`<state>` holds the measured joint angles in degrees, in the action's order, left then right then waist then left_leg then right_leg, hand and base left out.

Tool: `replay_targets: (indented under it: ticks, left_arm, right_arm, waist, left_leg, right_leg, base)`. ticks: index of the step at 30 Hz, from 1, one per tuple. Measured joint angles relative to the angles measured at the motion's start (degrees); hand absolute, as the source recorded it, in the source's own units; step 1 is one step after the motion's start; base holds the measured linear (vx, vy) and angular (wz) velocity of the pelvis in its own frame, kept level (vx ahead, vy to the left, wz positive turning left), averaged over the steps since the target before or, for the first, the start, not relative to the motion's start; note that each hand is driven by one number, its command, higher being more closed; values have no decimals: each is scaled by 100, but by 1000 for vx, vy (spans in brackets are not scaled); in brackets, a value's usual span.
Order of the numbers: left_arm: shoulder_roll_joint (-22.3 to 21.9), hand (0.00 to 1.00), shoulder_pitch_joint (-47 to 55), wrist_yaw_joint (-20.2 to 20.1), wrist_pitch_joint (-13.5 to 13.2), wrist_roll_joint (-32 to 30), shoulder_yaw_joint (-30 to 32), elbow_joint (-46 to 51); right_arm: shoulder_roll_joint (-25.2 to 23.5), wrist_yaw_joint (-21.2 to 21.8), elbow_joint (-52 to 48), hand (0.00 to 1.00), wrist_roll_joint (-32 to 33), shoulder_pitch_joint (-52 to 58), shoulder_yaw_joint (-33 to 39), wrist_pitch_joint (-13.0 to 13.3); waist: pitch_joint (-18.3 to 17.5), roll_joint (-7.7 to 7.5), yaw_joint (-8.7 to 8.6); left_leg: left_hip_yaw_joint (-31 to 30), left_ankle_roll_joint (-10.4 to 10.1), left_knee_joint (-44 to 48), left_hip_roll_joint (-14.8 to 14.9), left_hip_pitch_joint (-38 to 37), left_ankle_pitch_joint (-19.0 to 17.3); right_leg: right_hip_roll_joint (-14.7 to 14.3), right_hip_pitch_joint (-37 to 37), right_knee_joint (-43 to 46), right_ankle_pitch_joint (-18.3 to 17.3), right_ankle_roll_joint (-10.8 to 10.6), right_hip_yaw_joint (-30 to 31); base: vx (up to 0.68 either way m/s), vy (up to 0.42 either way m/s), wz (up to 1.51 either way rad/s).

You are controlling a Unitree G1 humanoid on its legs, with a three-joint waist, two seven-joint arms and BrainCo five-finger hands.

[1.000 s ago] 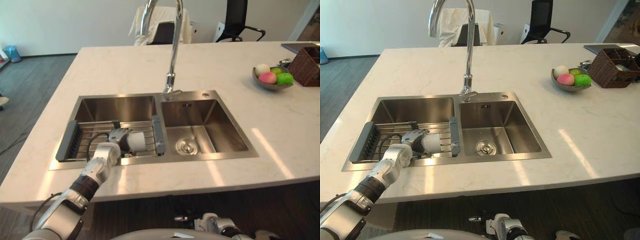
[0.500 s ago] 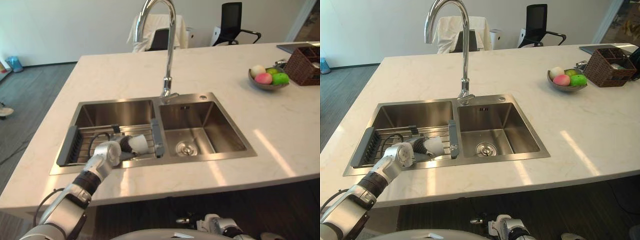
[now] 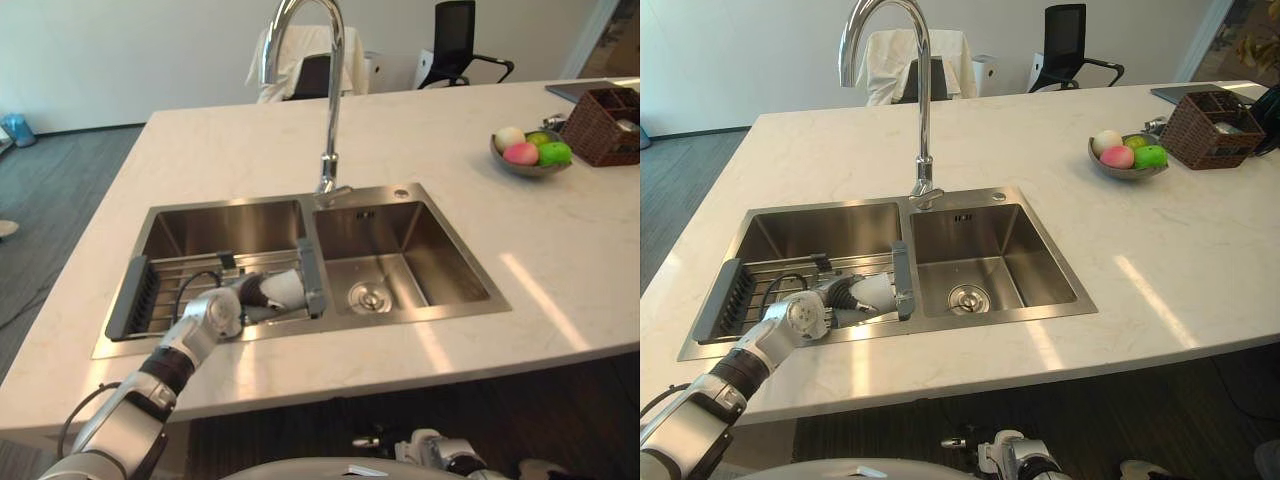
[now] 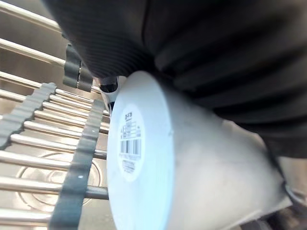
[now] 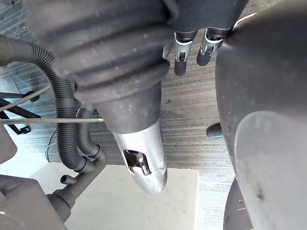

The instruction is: Walk over to the sink, pick up the cup, carry it to the dishwasher, place the cup inside the dishwasher, then close the dishwasher door

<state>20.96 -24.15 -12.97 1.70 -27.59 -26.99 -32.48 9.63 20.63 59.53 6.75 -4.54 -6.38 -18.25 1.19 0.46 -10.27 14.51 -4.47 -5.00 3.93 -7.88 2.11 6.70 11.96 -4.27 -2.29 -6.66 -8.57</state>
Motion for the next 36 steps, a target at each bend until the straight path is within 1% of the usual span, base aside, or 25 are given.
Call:
replay_targets:
  ticks: [1,3,4,6,9,10,12,14,16,17,18,19,20,21,22,24,25,27,28,29,30,32,33,34,36]
  left_arm:
    - [20,100,33,40,-6,158,0,22]
    - [44,100,176,172,-25,807,75,90]
    - [42,100,227,209,-26,925,122,135]
    - [36,100,430,446,-62,1245,238,370]
    - [6,100,561,670,-131,1410,360,596]
    - [-50,100,599,860,-215,1508,476,707]
    - [-91,100,599,982,-303,1519,601,765]
    - [-87,100,598,1161,-329,1702,778,870]
    - [-90,100,598,1341,-418,2019,1045,996]
    - [-92,100,597,1426,-435,2285,1244,1133]
    - [-99,100,598,1424,-511,2748,1430,1285]
    - [-114,100,600,1423,-532,2964,1515,1388]
    - [-192,100,626,1452,-566,3339,1724,1721]
    - [-254,100,767,1543,-639,3671,1969,2309]
    - [-293,100,859,1597,-732,3860,2096,2616]
    - [-499,100,1119,1830,-1162,4279,2496,3635]
    - [-538,100,1148,1890,-1299,4332,2528,3790]
    - [-780,100,1252,2052,-1708,4329,2695,4254]
    - [-891,100,1325,2288,-1997,4091,2727,4468]
    - [-914,100,1359,2393,-2089,3916,2731,4541]
    - [-941,100,1434,2606,-2225,3555,2741,4616]
    - [-1006,100,1562,2870,-2308,3057,2796,4756]
    - [-1033,100,1586,2926,-2334,2932,2830,4779]
    - [-1049,100,1607,3033,-2342,2716,2888,4777]
    - [-1045,100,1614,3154,-2339,2543,2933,4779]
  right_arm:
    - [0,0,2,0,-1,4,-2,21]
    - [10,-7,-2,0,0,46,2,117]
    - [11,-8,-1,0,0,46,2,124]
    - [8,-9,-5,0,5,96,35,216]
    - [-4,-20,-7,0,7,96,57,231]
    - [-8,-49,-7,0,10,99,100,234]
    - [-45,-88,-5,0,11,108,99,232]
    - [-77,-116,-11,0,14,109,99,234]
    - [-75,-124,-13,0,19,116,100,236]
    - [-70,-131,-15,0,20,127,103,242]
    - [-69,-172,-23,0,19,155,114,275]
    - [-71,-225,-23,0,15,185,129,292]
    - [-71,-320,-24,0,27,244,230,300]
    - [-66,-445,-13,0,93,269,270,294]
    - [-67,-499,-12,0,148,283,285,284]
    - [-76,-606,-32,0,315,351,433,284]
    - [-78,-616,-33,0,335,381,464,279]
    - [-70,-680,-40,0,533,447,553,283]
    - [-69,-711,-63,0,545,475,689,292]
    - [-69,-711,-62,0,542,484,726,298]
    - [-69,-710,-65,0,527,513,732,303]
    - [-55,-707,-164,0,517,637,778,323]
    - [-55,-703,-236,0,517,690,791,340]
    - [-60,-697,-246,0,516,774,887,403]
    - [-62,-692,-249,0,509,846,893,460]
  waist:
    - [5,0,-4]
    - [18,21,7]
    - [22,25,8]
    - [36,9,48]
    - [63,-5,82]
    - [89,-40,91]
    - [129,-101,109]
    - [169,-161,115]
    - [176,-177,120]
    - [175,-174,124]
    - [178,-171,144]
    - [178,-171,173]
    - [178,-171,246]
    - [179,-170,275]
    - [179,-170,278]
    - [181,-166,354]
    - [182,-165,386]
    - [193,-102,442]
    - [189,-78,528]
    - [192,-72,557]
    - [196,-53,562]
    - [177,-28,590]
    - [172,-20,600]
    - [157,-9,613]
    - [105,-13,639]
  left_leg:
    - [0,2,0,0,0,-1]
    - [-6,5,0,-1,-2,-2]
    - [-8,5,0,-2,-2,-2]
    - [-22,6,0,-1,3,-2]
    - [-52,10,0,-8,32,0]
    - [-108,16,0,-18,80,5]
    - [-122,17,0,-22,88,5]
    - [-122,14,0,-24,97,0]
    - [-120,16,1,-27,133,-7]
    - [-122,16,1,-29,174,-6]
    - [-124,16,2,-29,198,-4]
    - [-123,16,2,-29,199,-3]
    - [-120,10,4,-29,197,5]
    - [-123,2,7,-27,197,15]
    - [-125,-6,7,-26,195,26]
    - [-131,-56,6,-16,168,111]
    - [-136,-65,5,-11,164,128]
    - [-204,-62,2,66,223,139]
    - [-205,-44,1,83,298,148]
    - [-207,-20,0,94,327,162]
    - [-221,4,-1,114,359,193]
    - [-233,20,-1,127,388,220]
    - [-234,27,-2,130,393,232]
    - [-261,14,-2,132,398,241]
    - [-322,16,-2,139,451,261]
  right_leg:
    - [1,0,1,0,0,0]
    - [5,0,8,-1,-1,-6]
    - [6,0,9,-2,-1,-8]
    - [6,0,12,-9,-1,-23]
    - [15,-5,17,-22,-8,-73]
    - [21,-14,15,-26,-11,-134]
    - [23,-11,12,-33,-12,-149]
    - [23,-17,7,-39,-10,-149]
    - [25,-56,5,-42,-11,-153]
    - [26,-92,5,-43,-12,-161]
    - [25,-106,4,-43,-12,-166]
    - [25,-94,6,-43,-12,-172]
    - [25,-89,14,-43,-12,-192]
    - [23,-87,28,-43,-12,-252]
    - [22,-85,40,-43,-11,-291]
    - [18,-88,159,-58,15,-389]
    - [14,-87,186,-65,28,-429]
    - [-9,-190,374,-133,138,-446]
    - [-36,-282,431,-169,171,-442]
    - [-47,-315,437,-173,167,-438]
    - [-65,-369,481,-172,168,-446]
    - [-77,-412,490,-200,213,-446]
    - [-79,-417,477,-190,213,-447]
    - [-79,-415,463,-178,212,-463]
    - [-81,-429,418,-130,204,-483]
  base:
    - [-31,-18,0]
    - [-15,-9,0]
    - [-32,-22,2]
    - [0,0,0]
    - [-2,-3,10]
    - [-1,-10,16]
    - [-1,-7,7]
    - [0,0,0]
    - [0,0,0]
    - [0,0,0]
    - [31,-30,1]
    - [39,-35,0]
    - [31,-36,1]
    - [23,-36,2]
    - [-6,-43,6]
    - [-30,-42,8]
    - [-43,-27,15]
    - [-91,-19,18]
    - [-130,-14,8]
    - [-154,-16,6]
    - [-115,-14,6]
    - [-121,-2,3]
    - [-133,11,2]
    - [-98,11,4]
    - [-81,9,8]
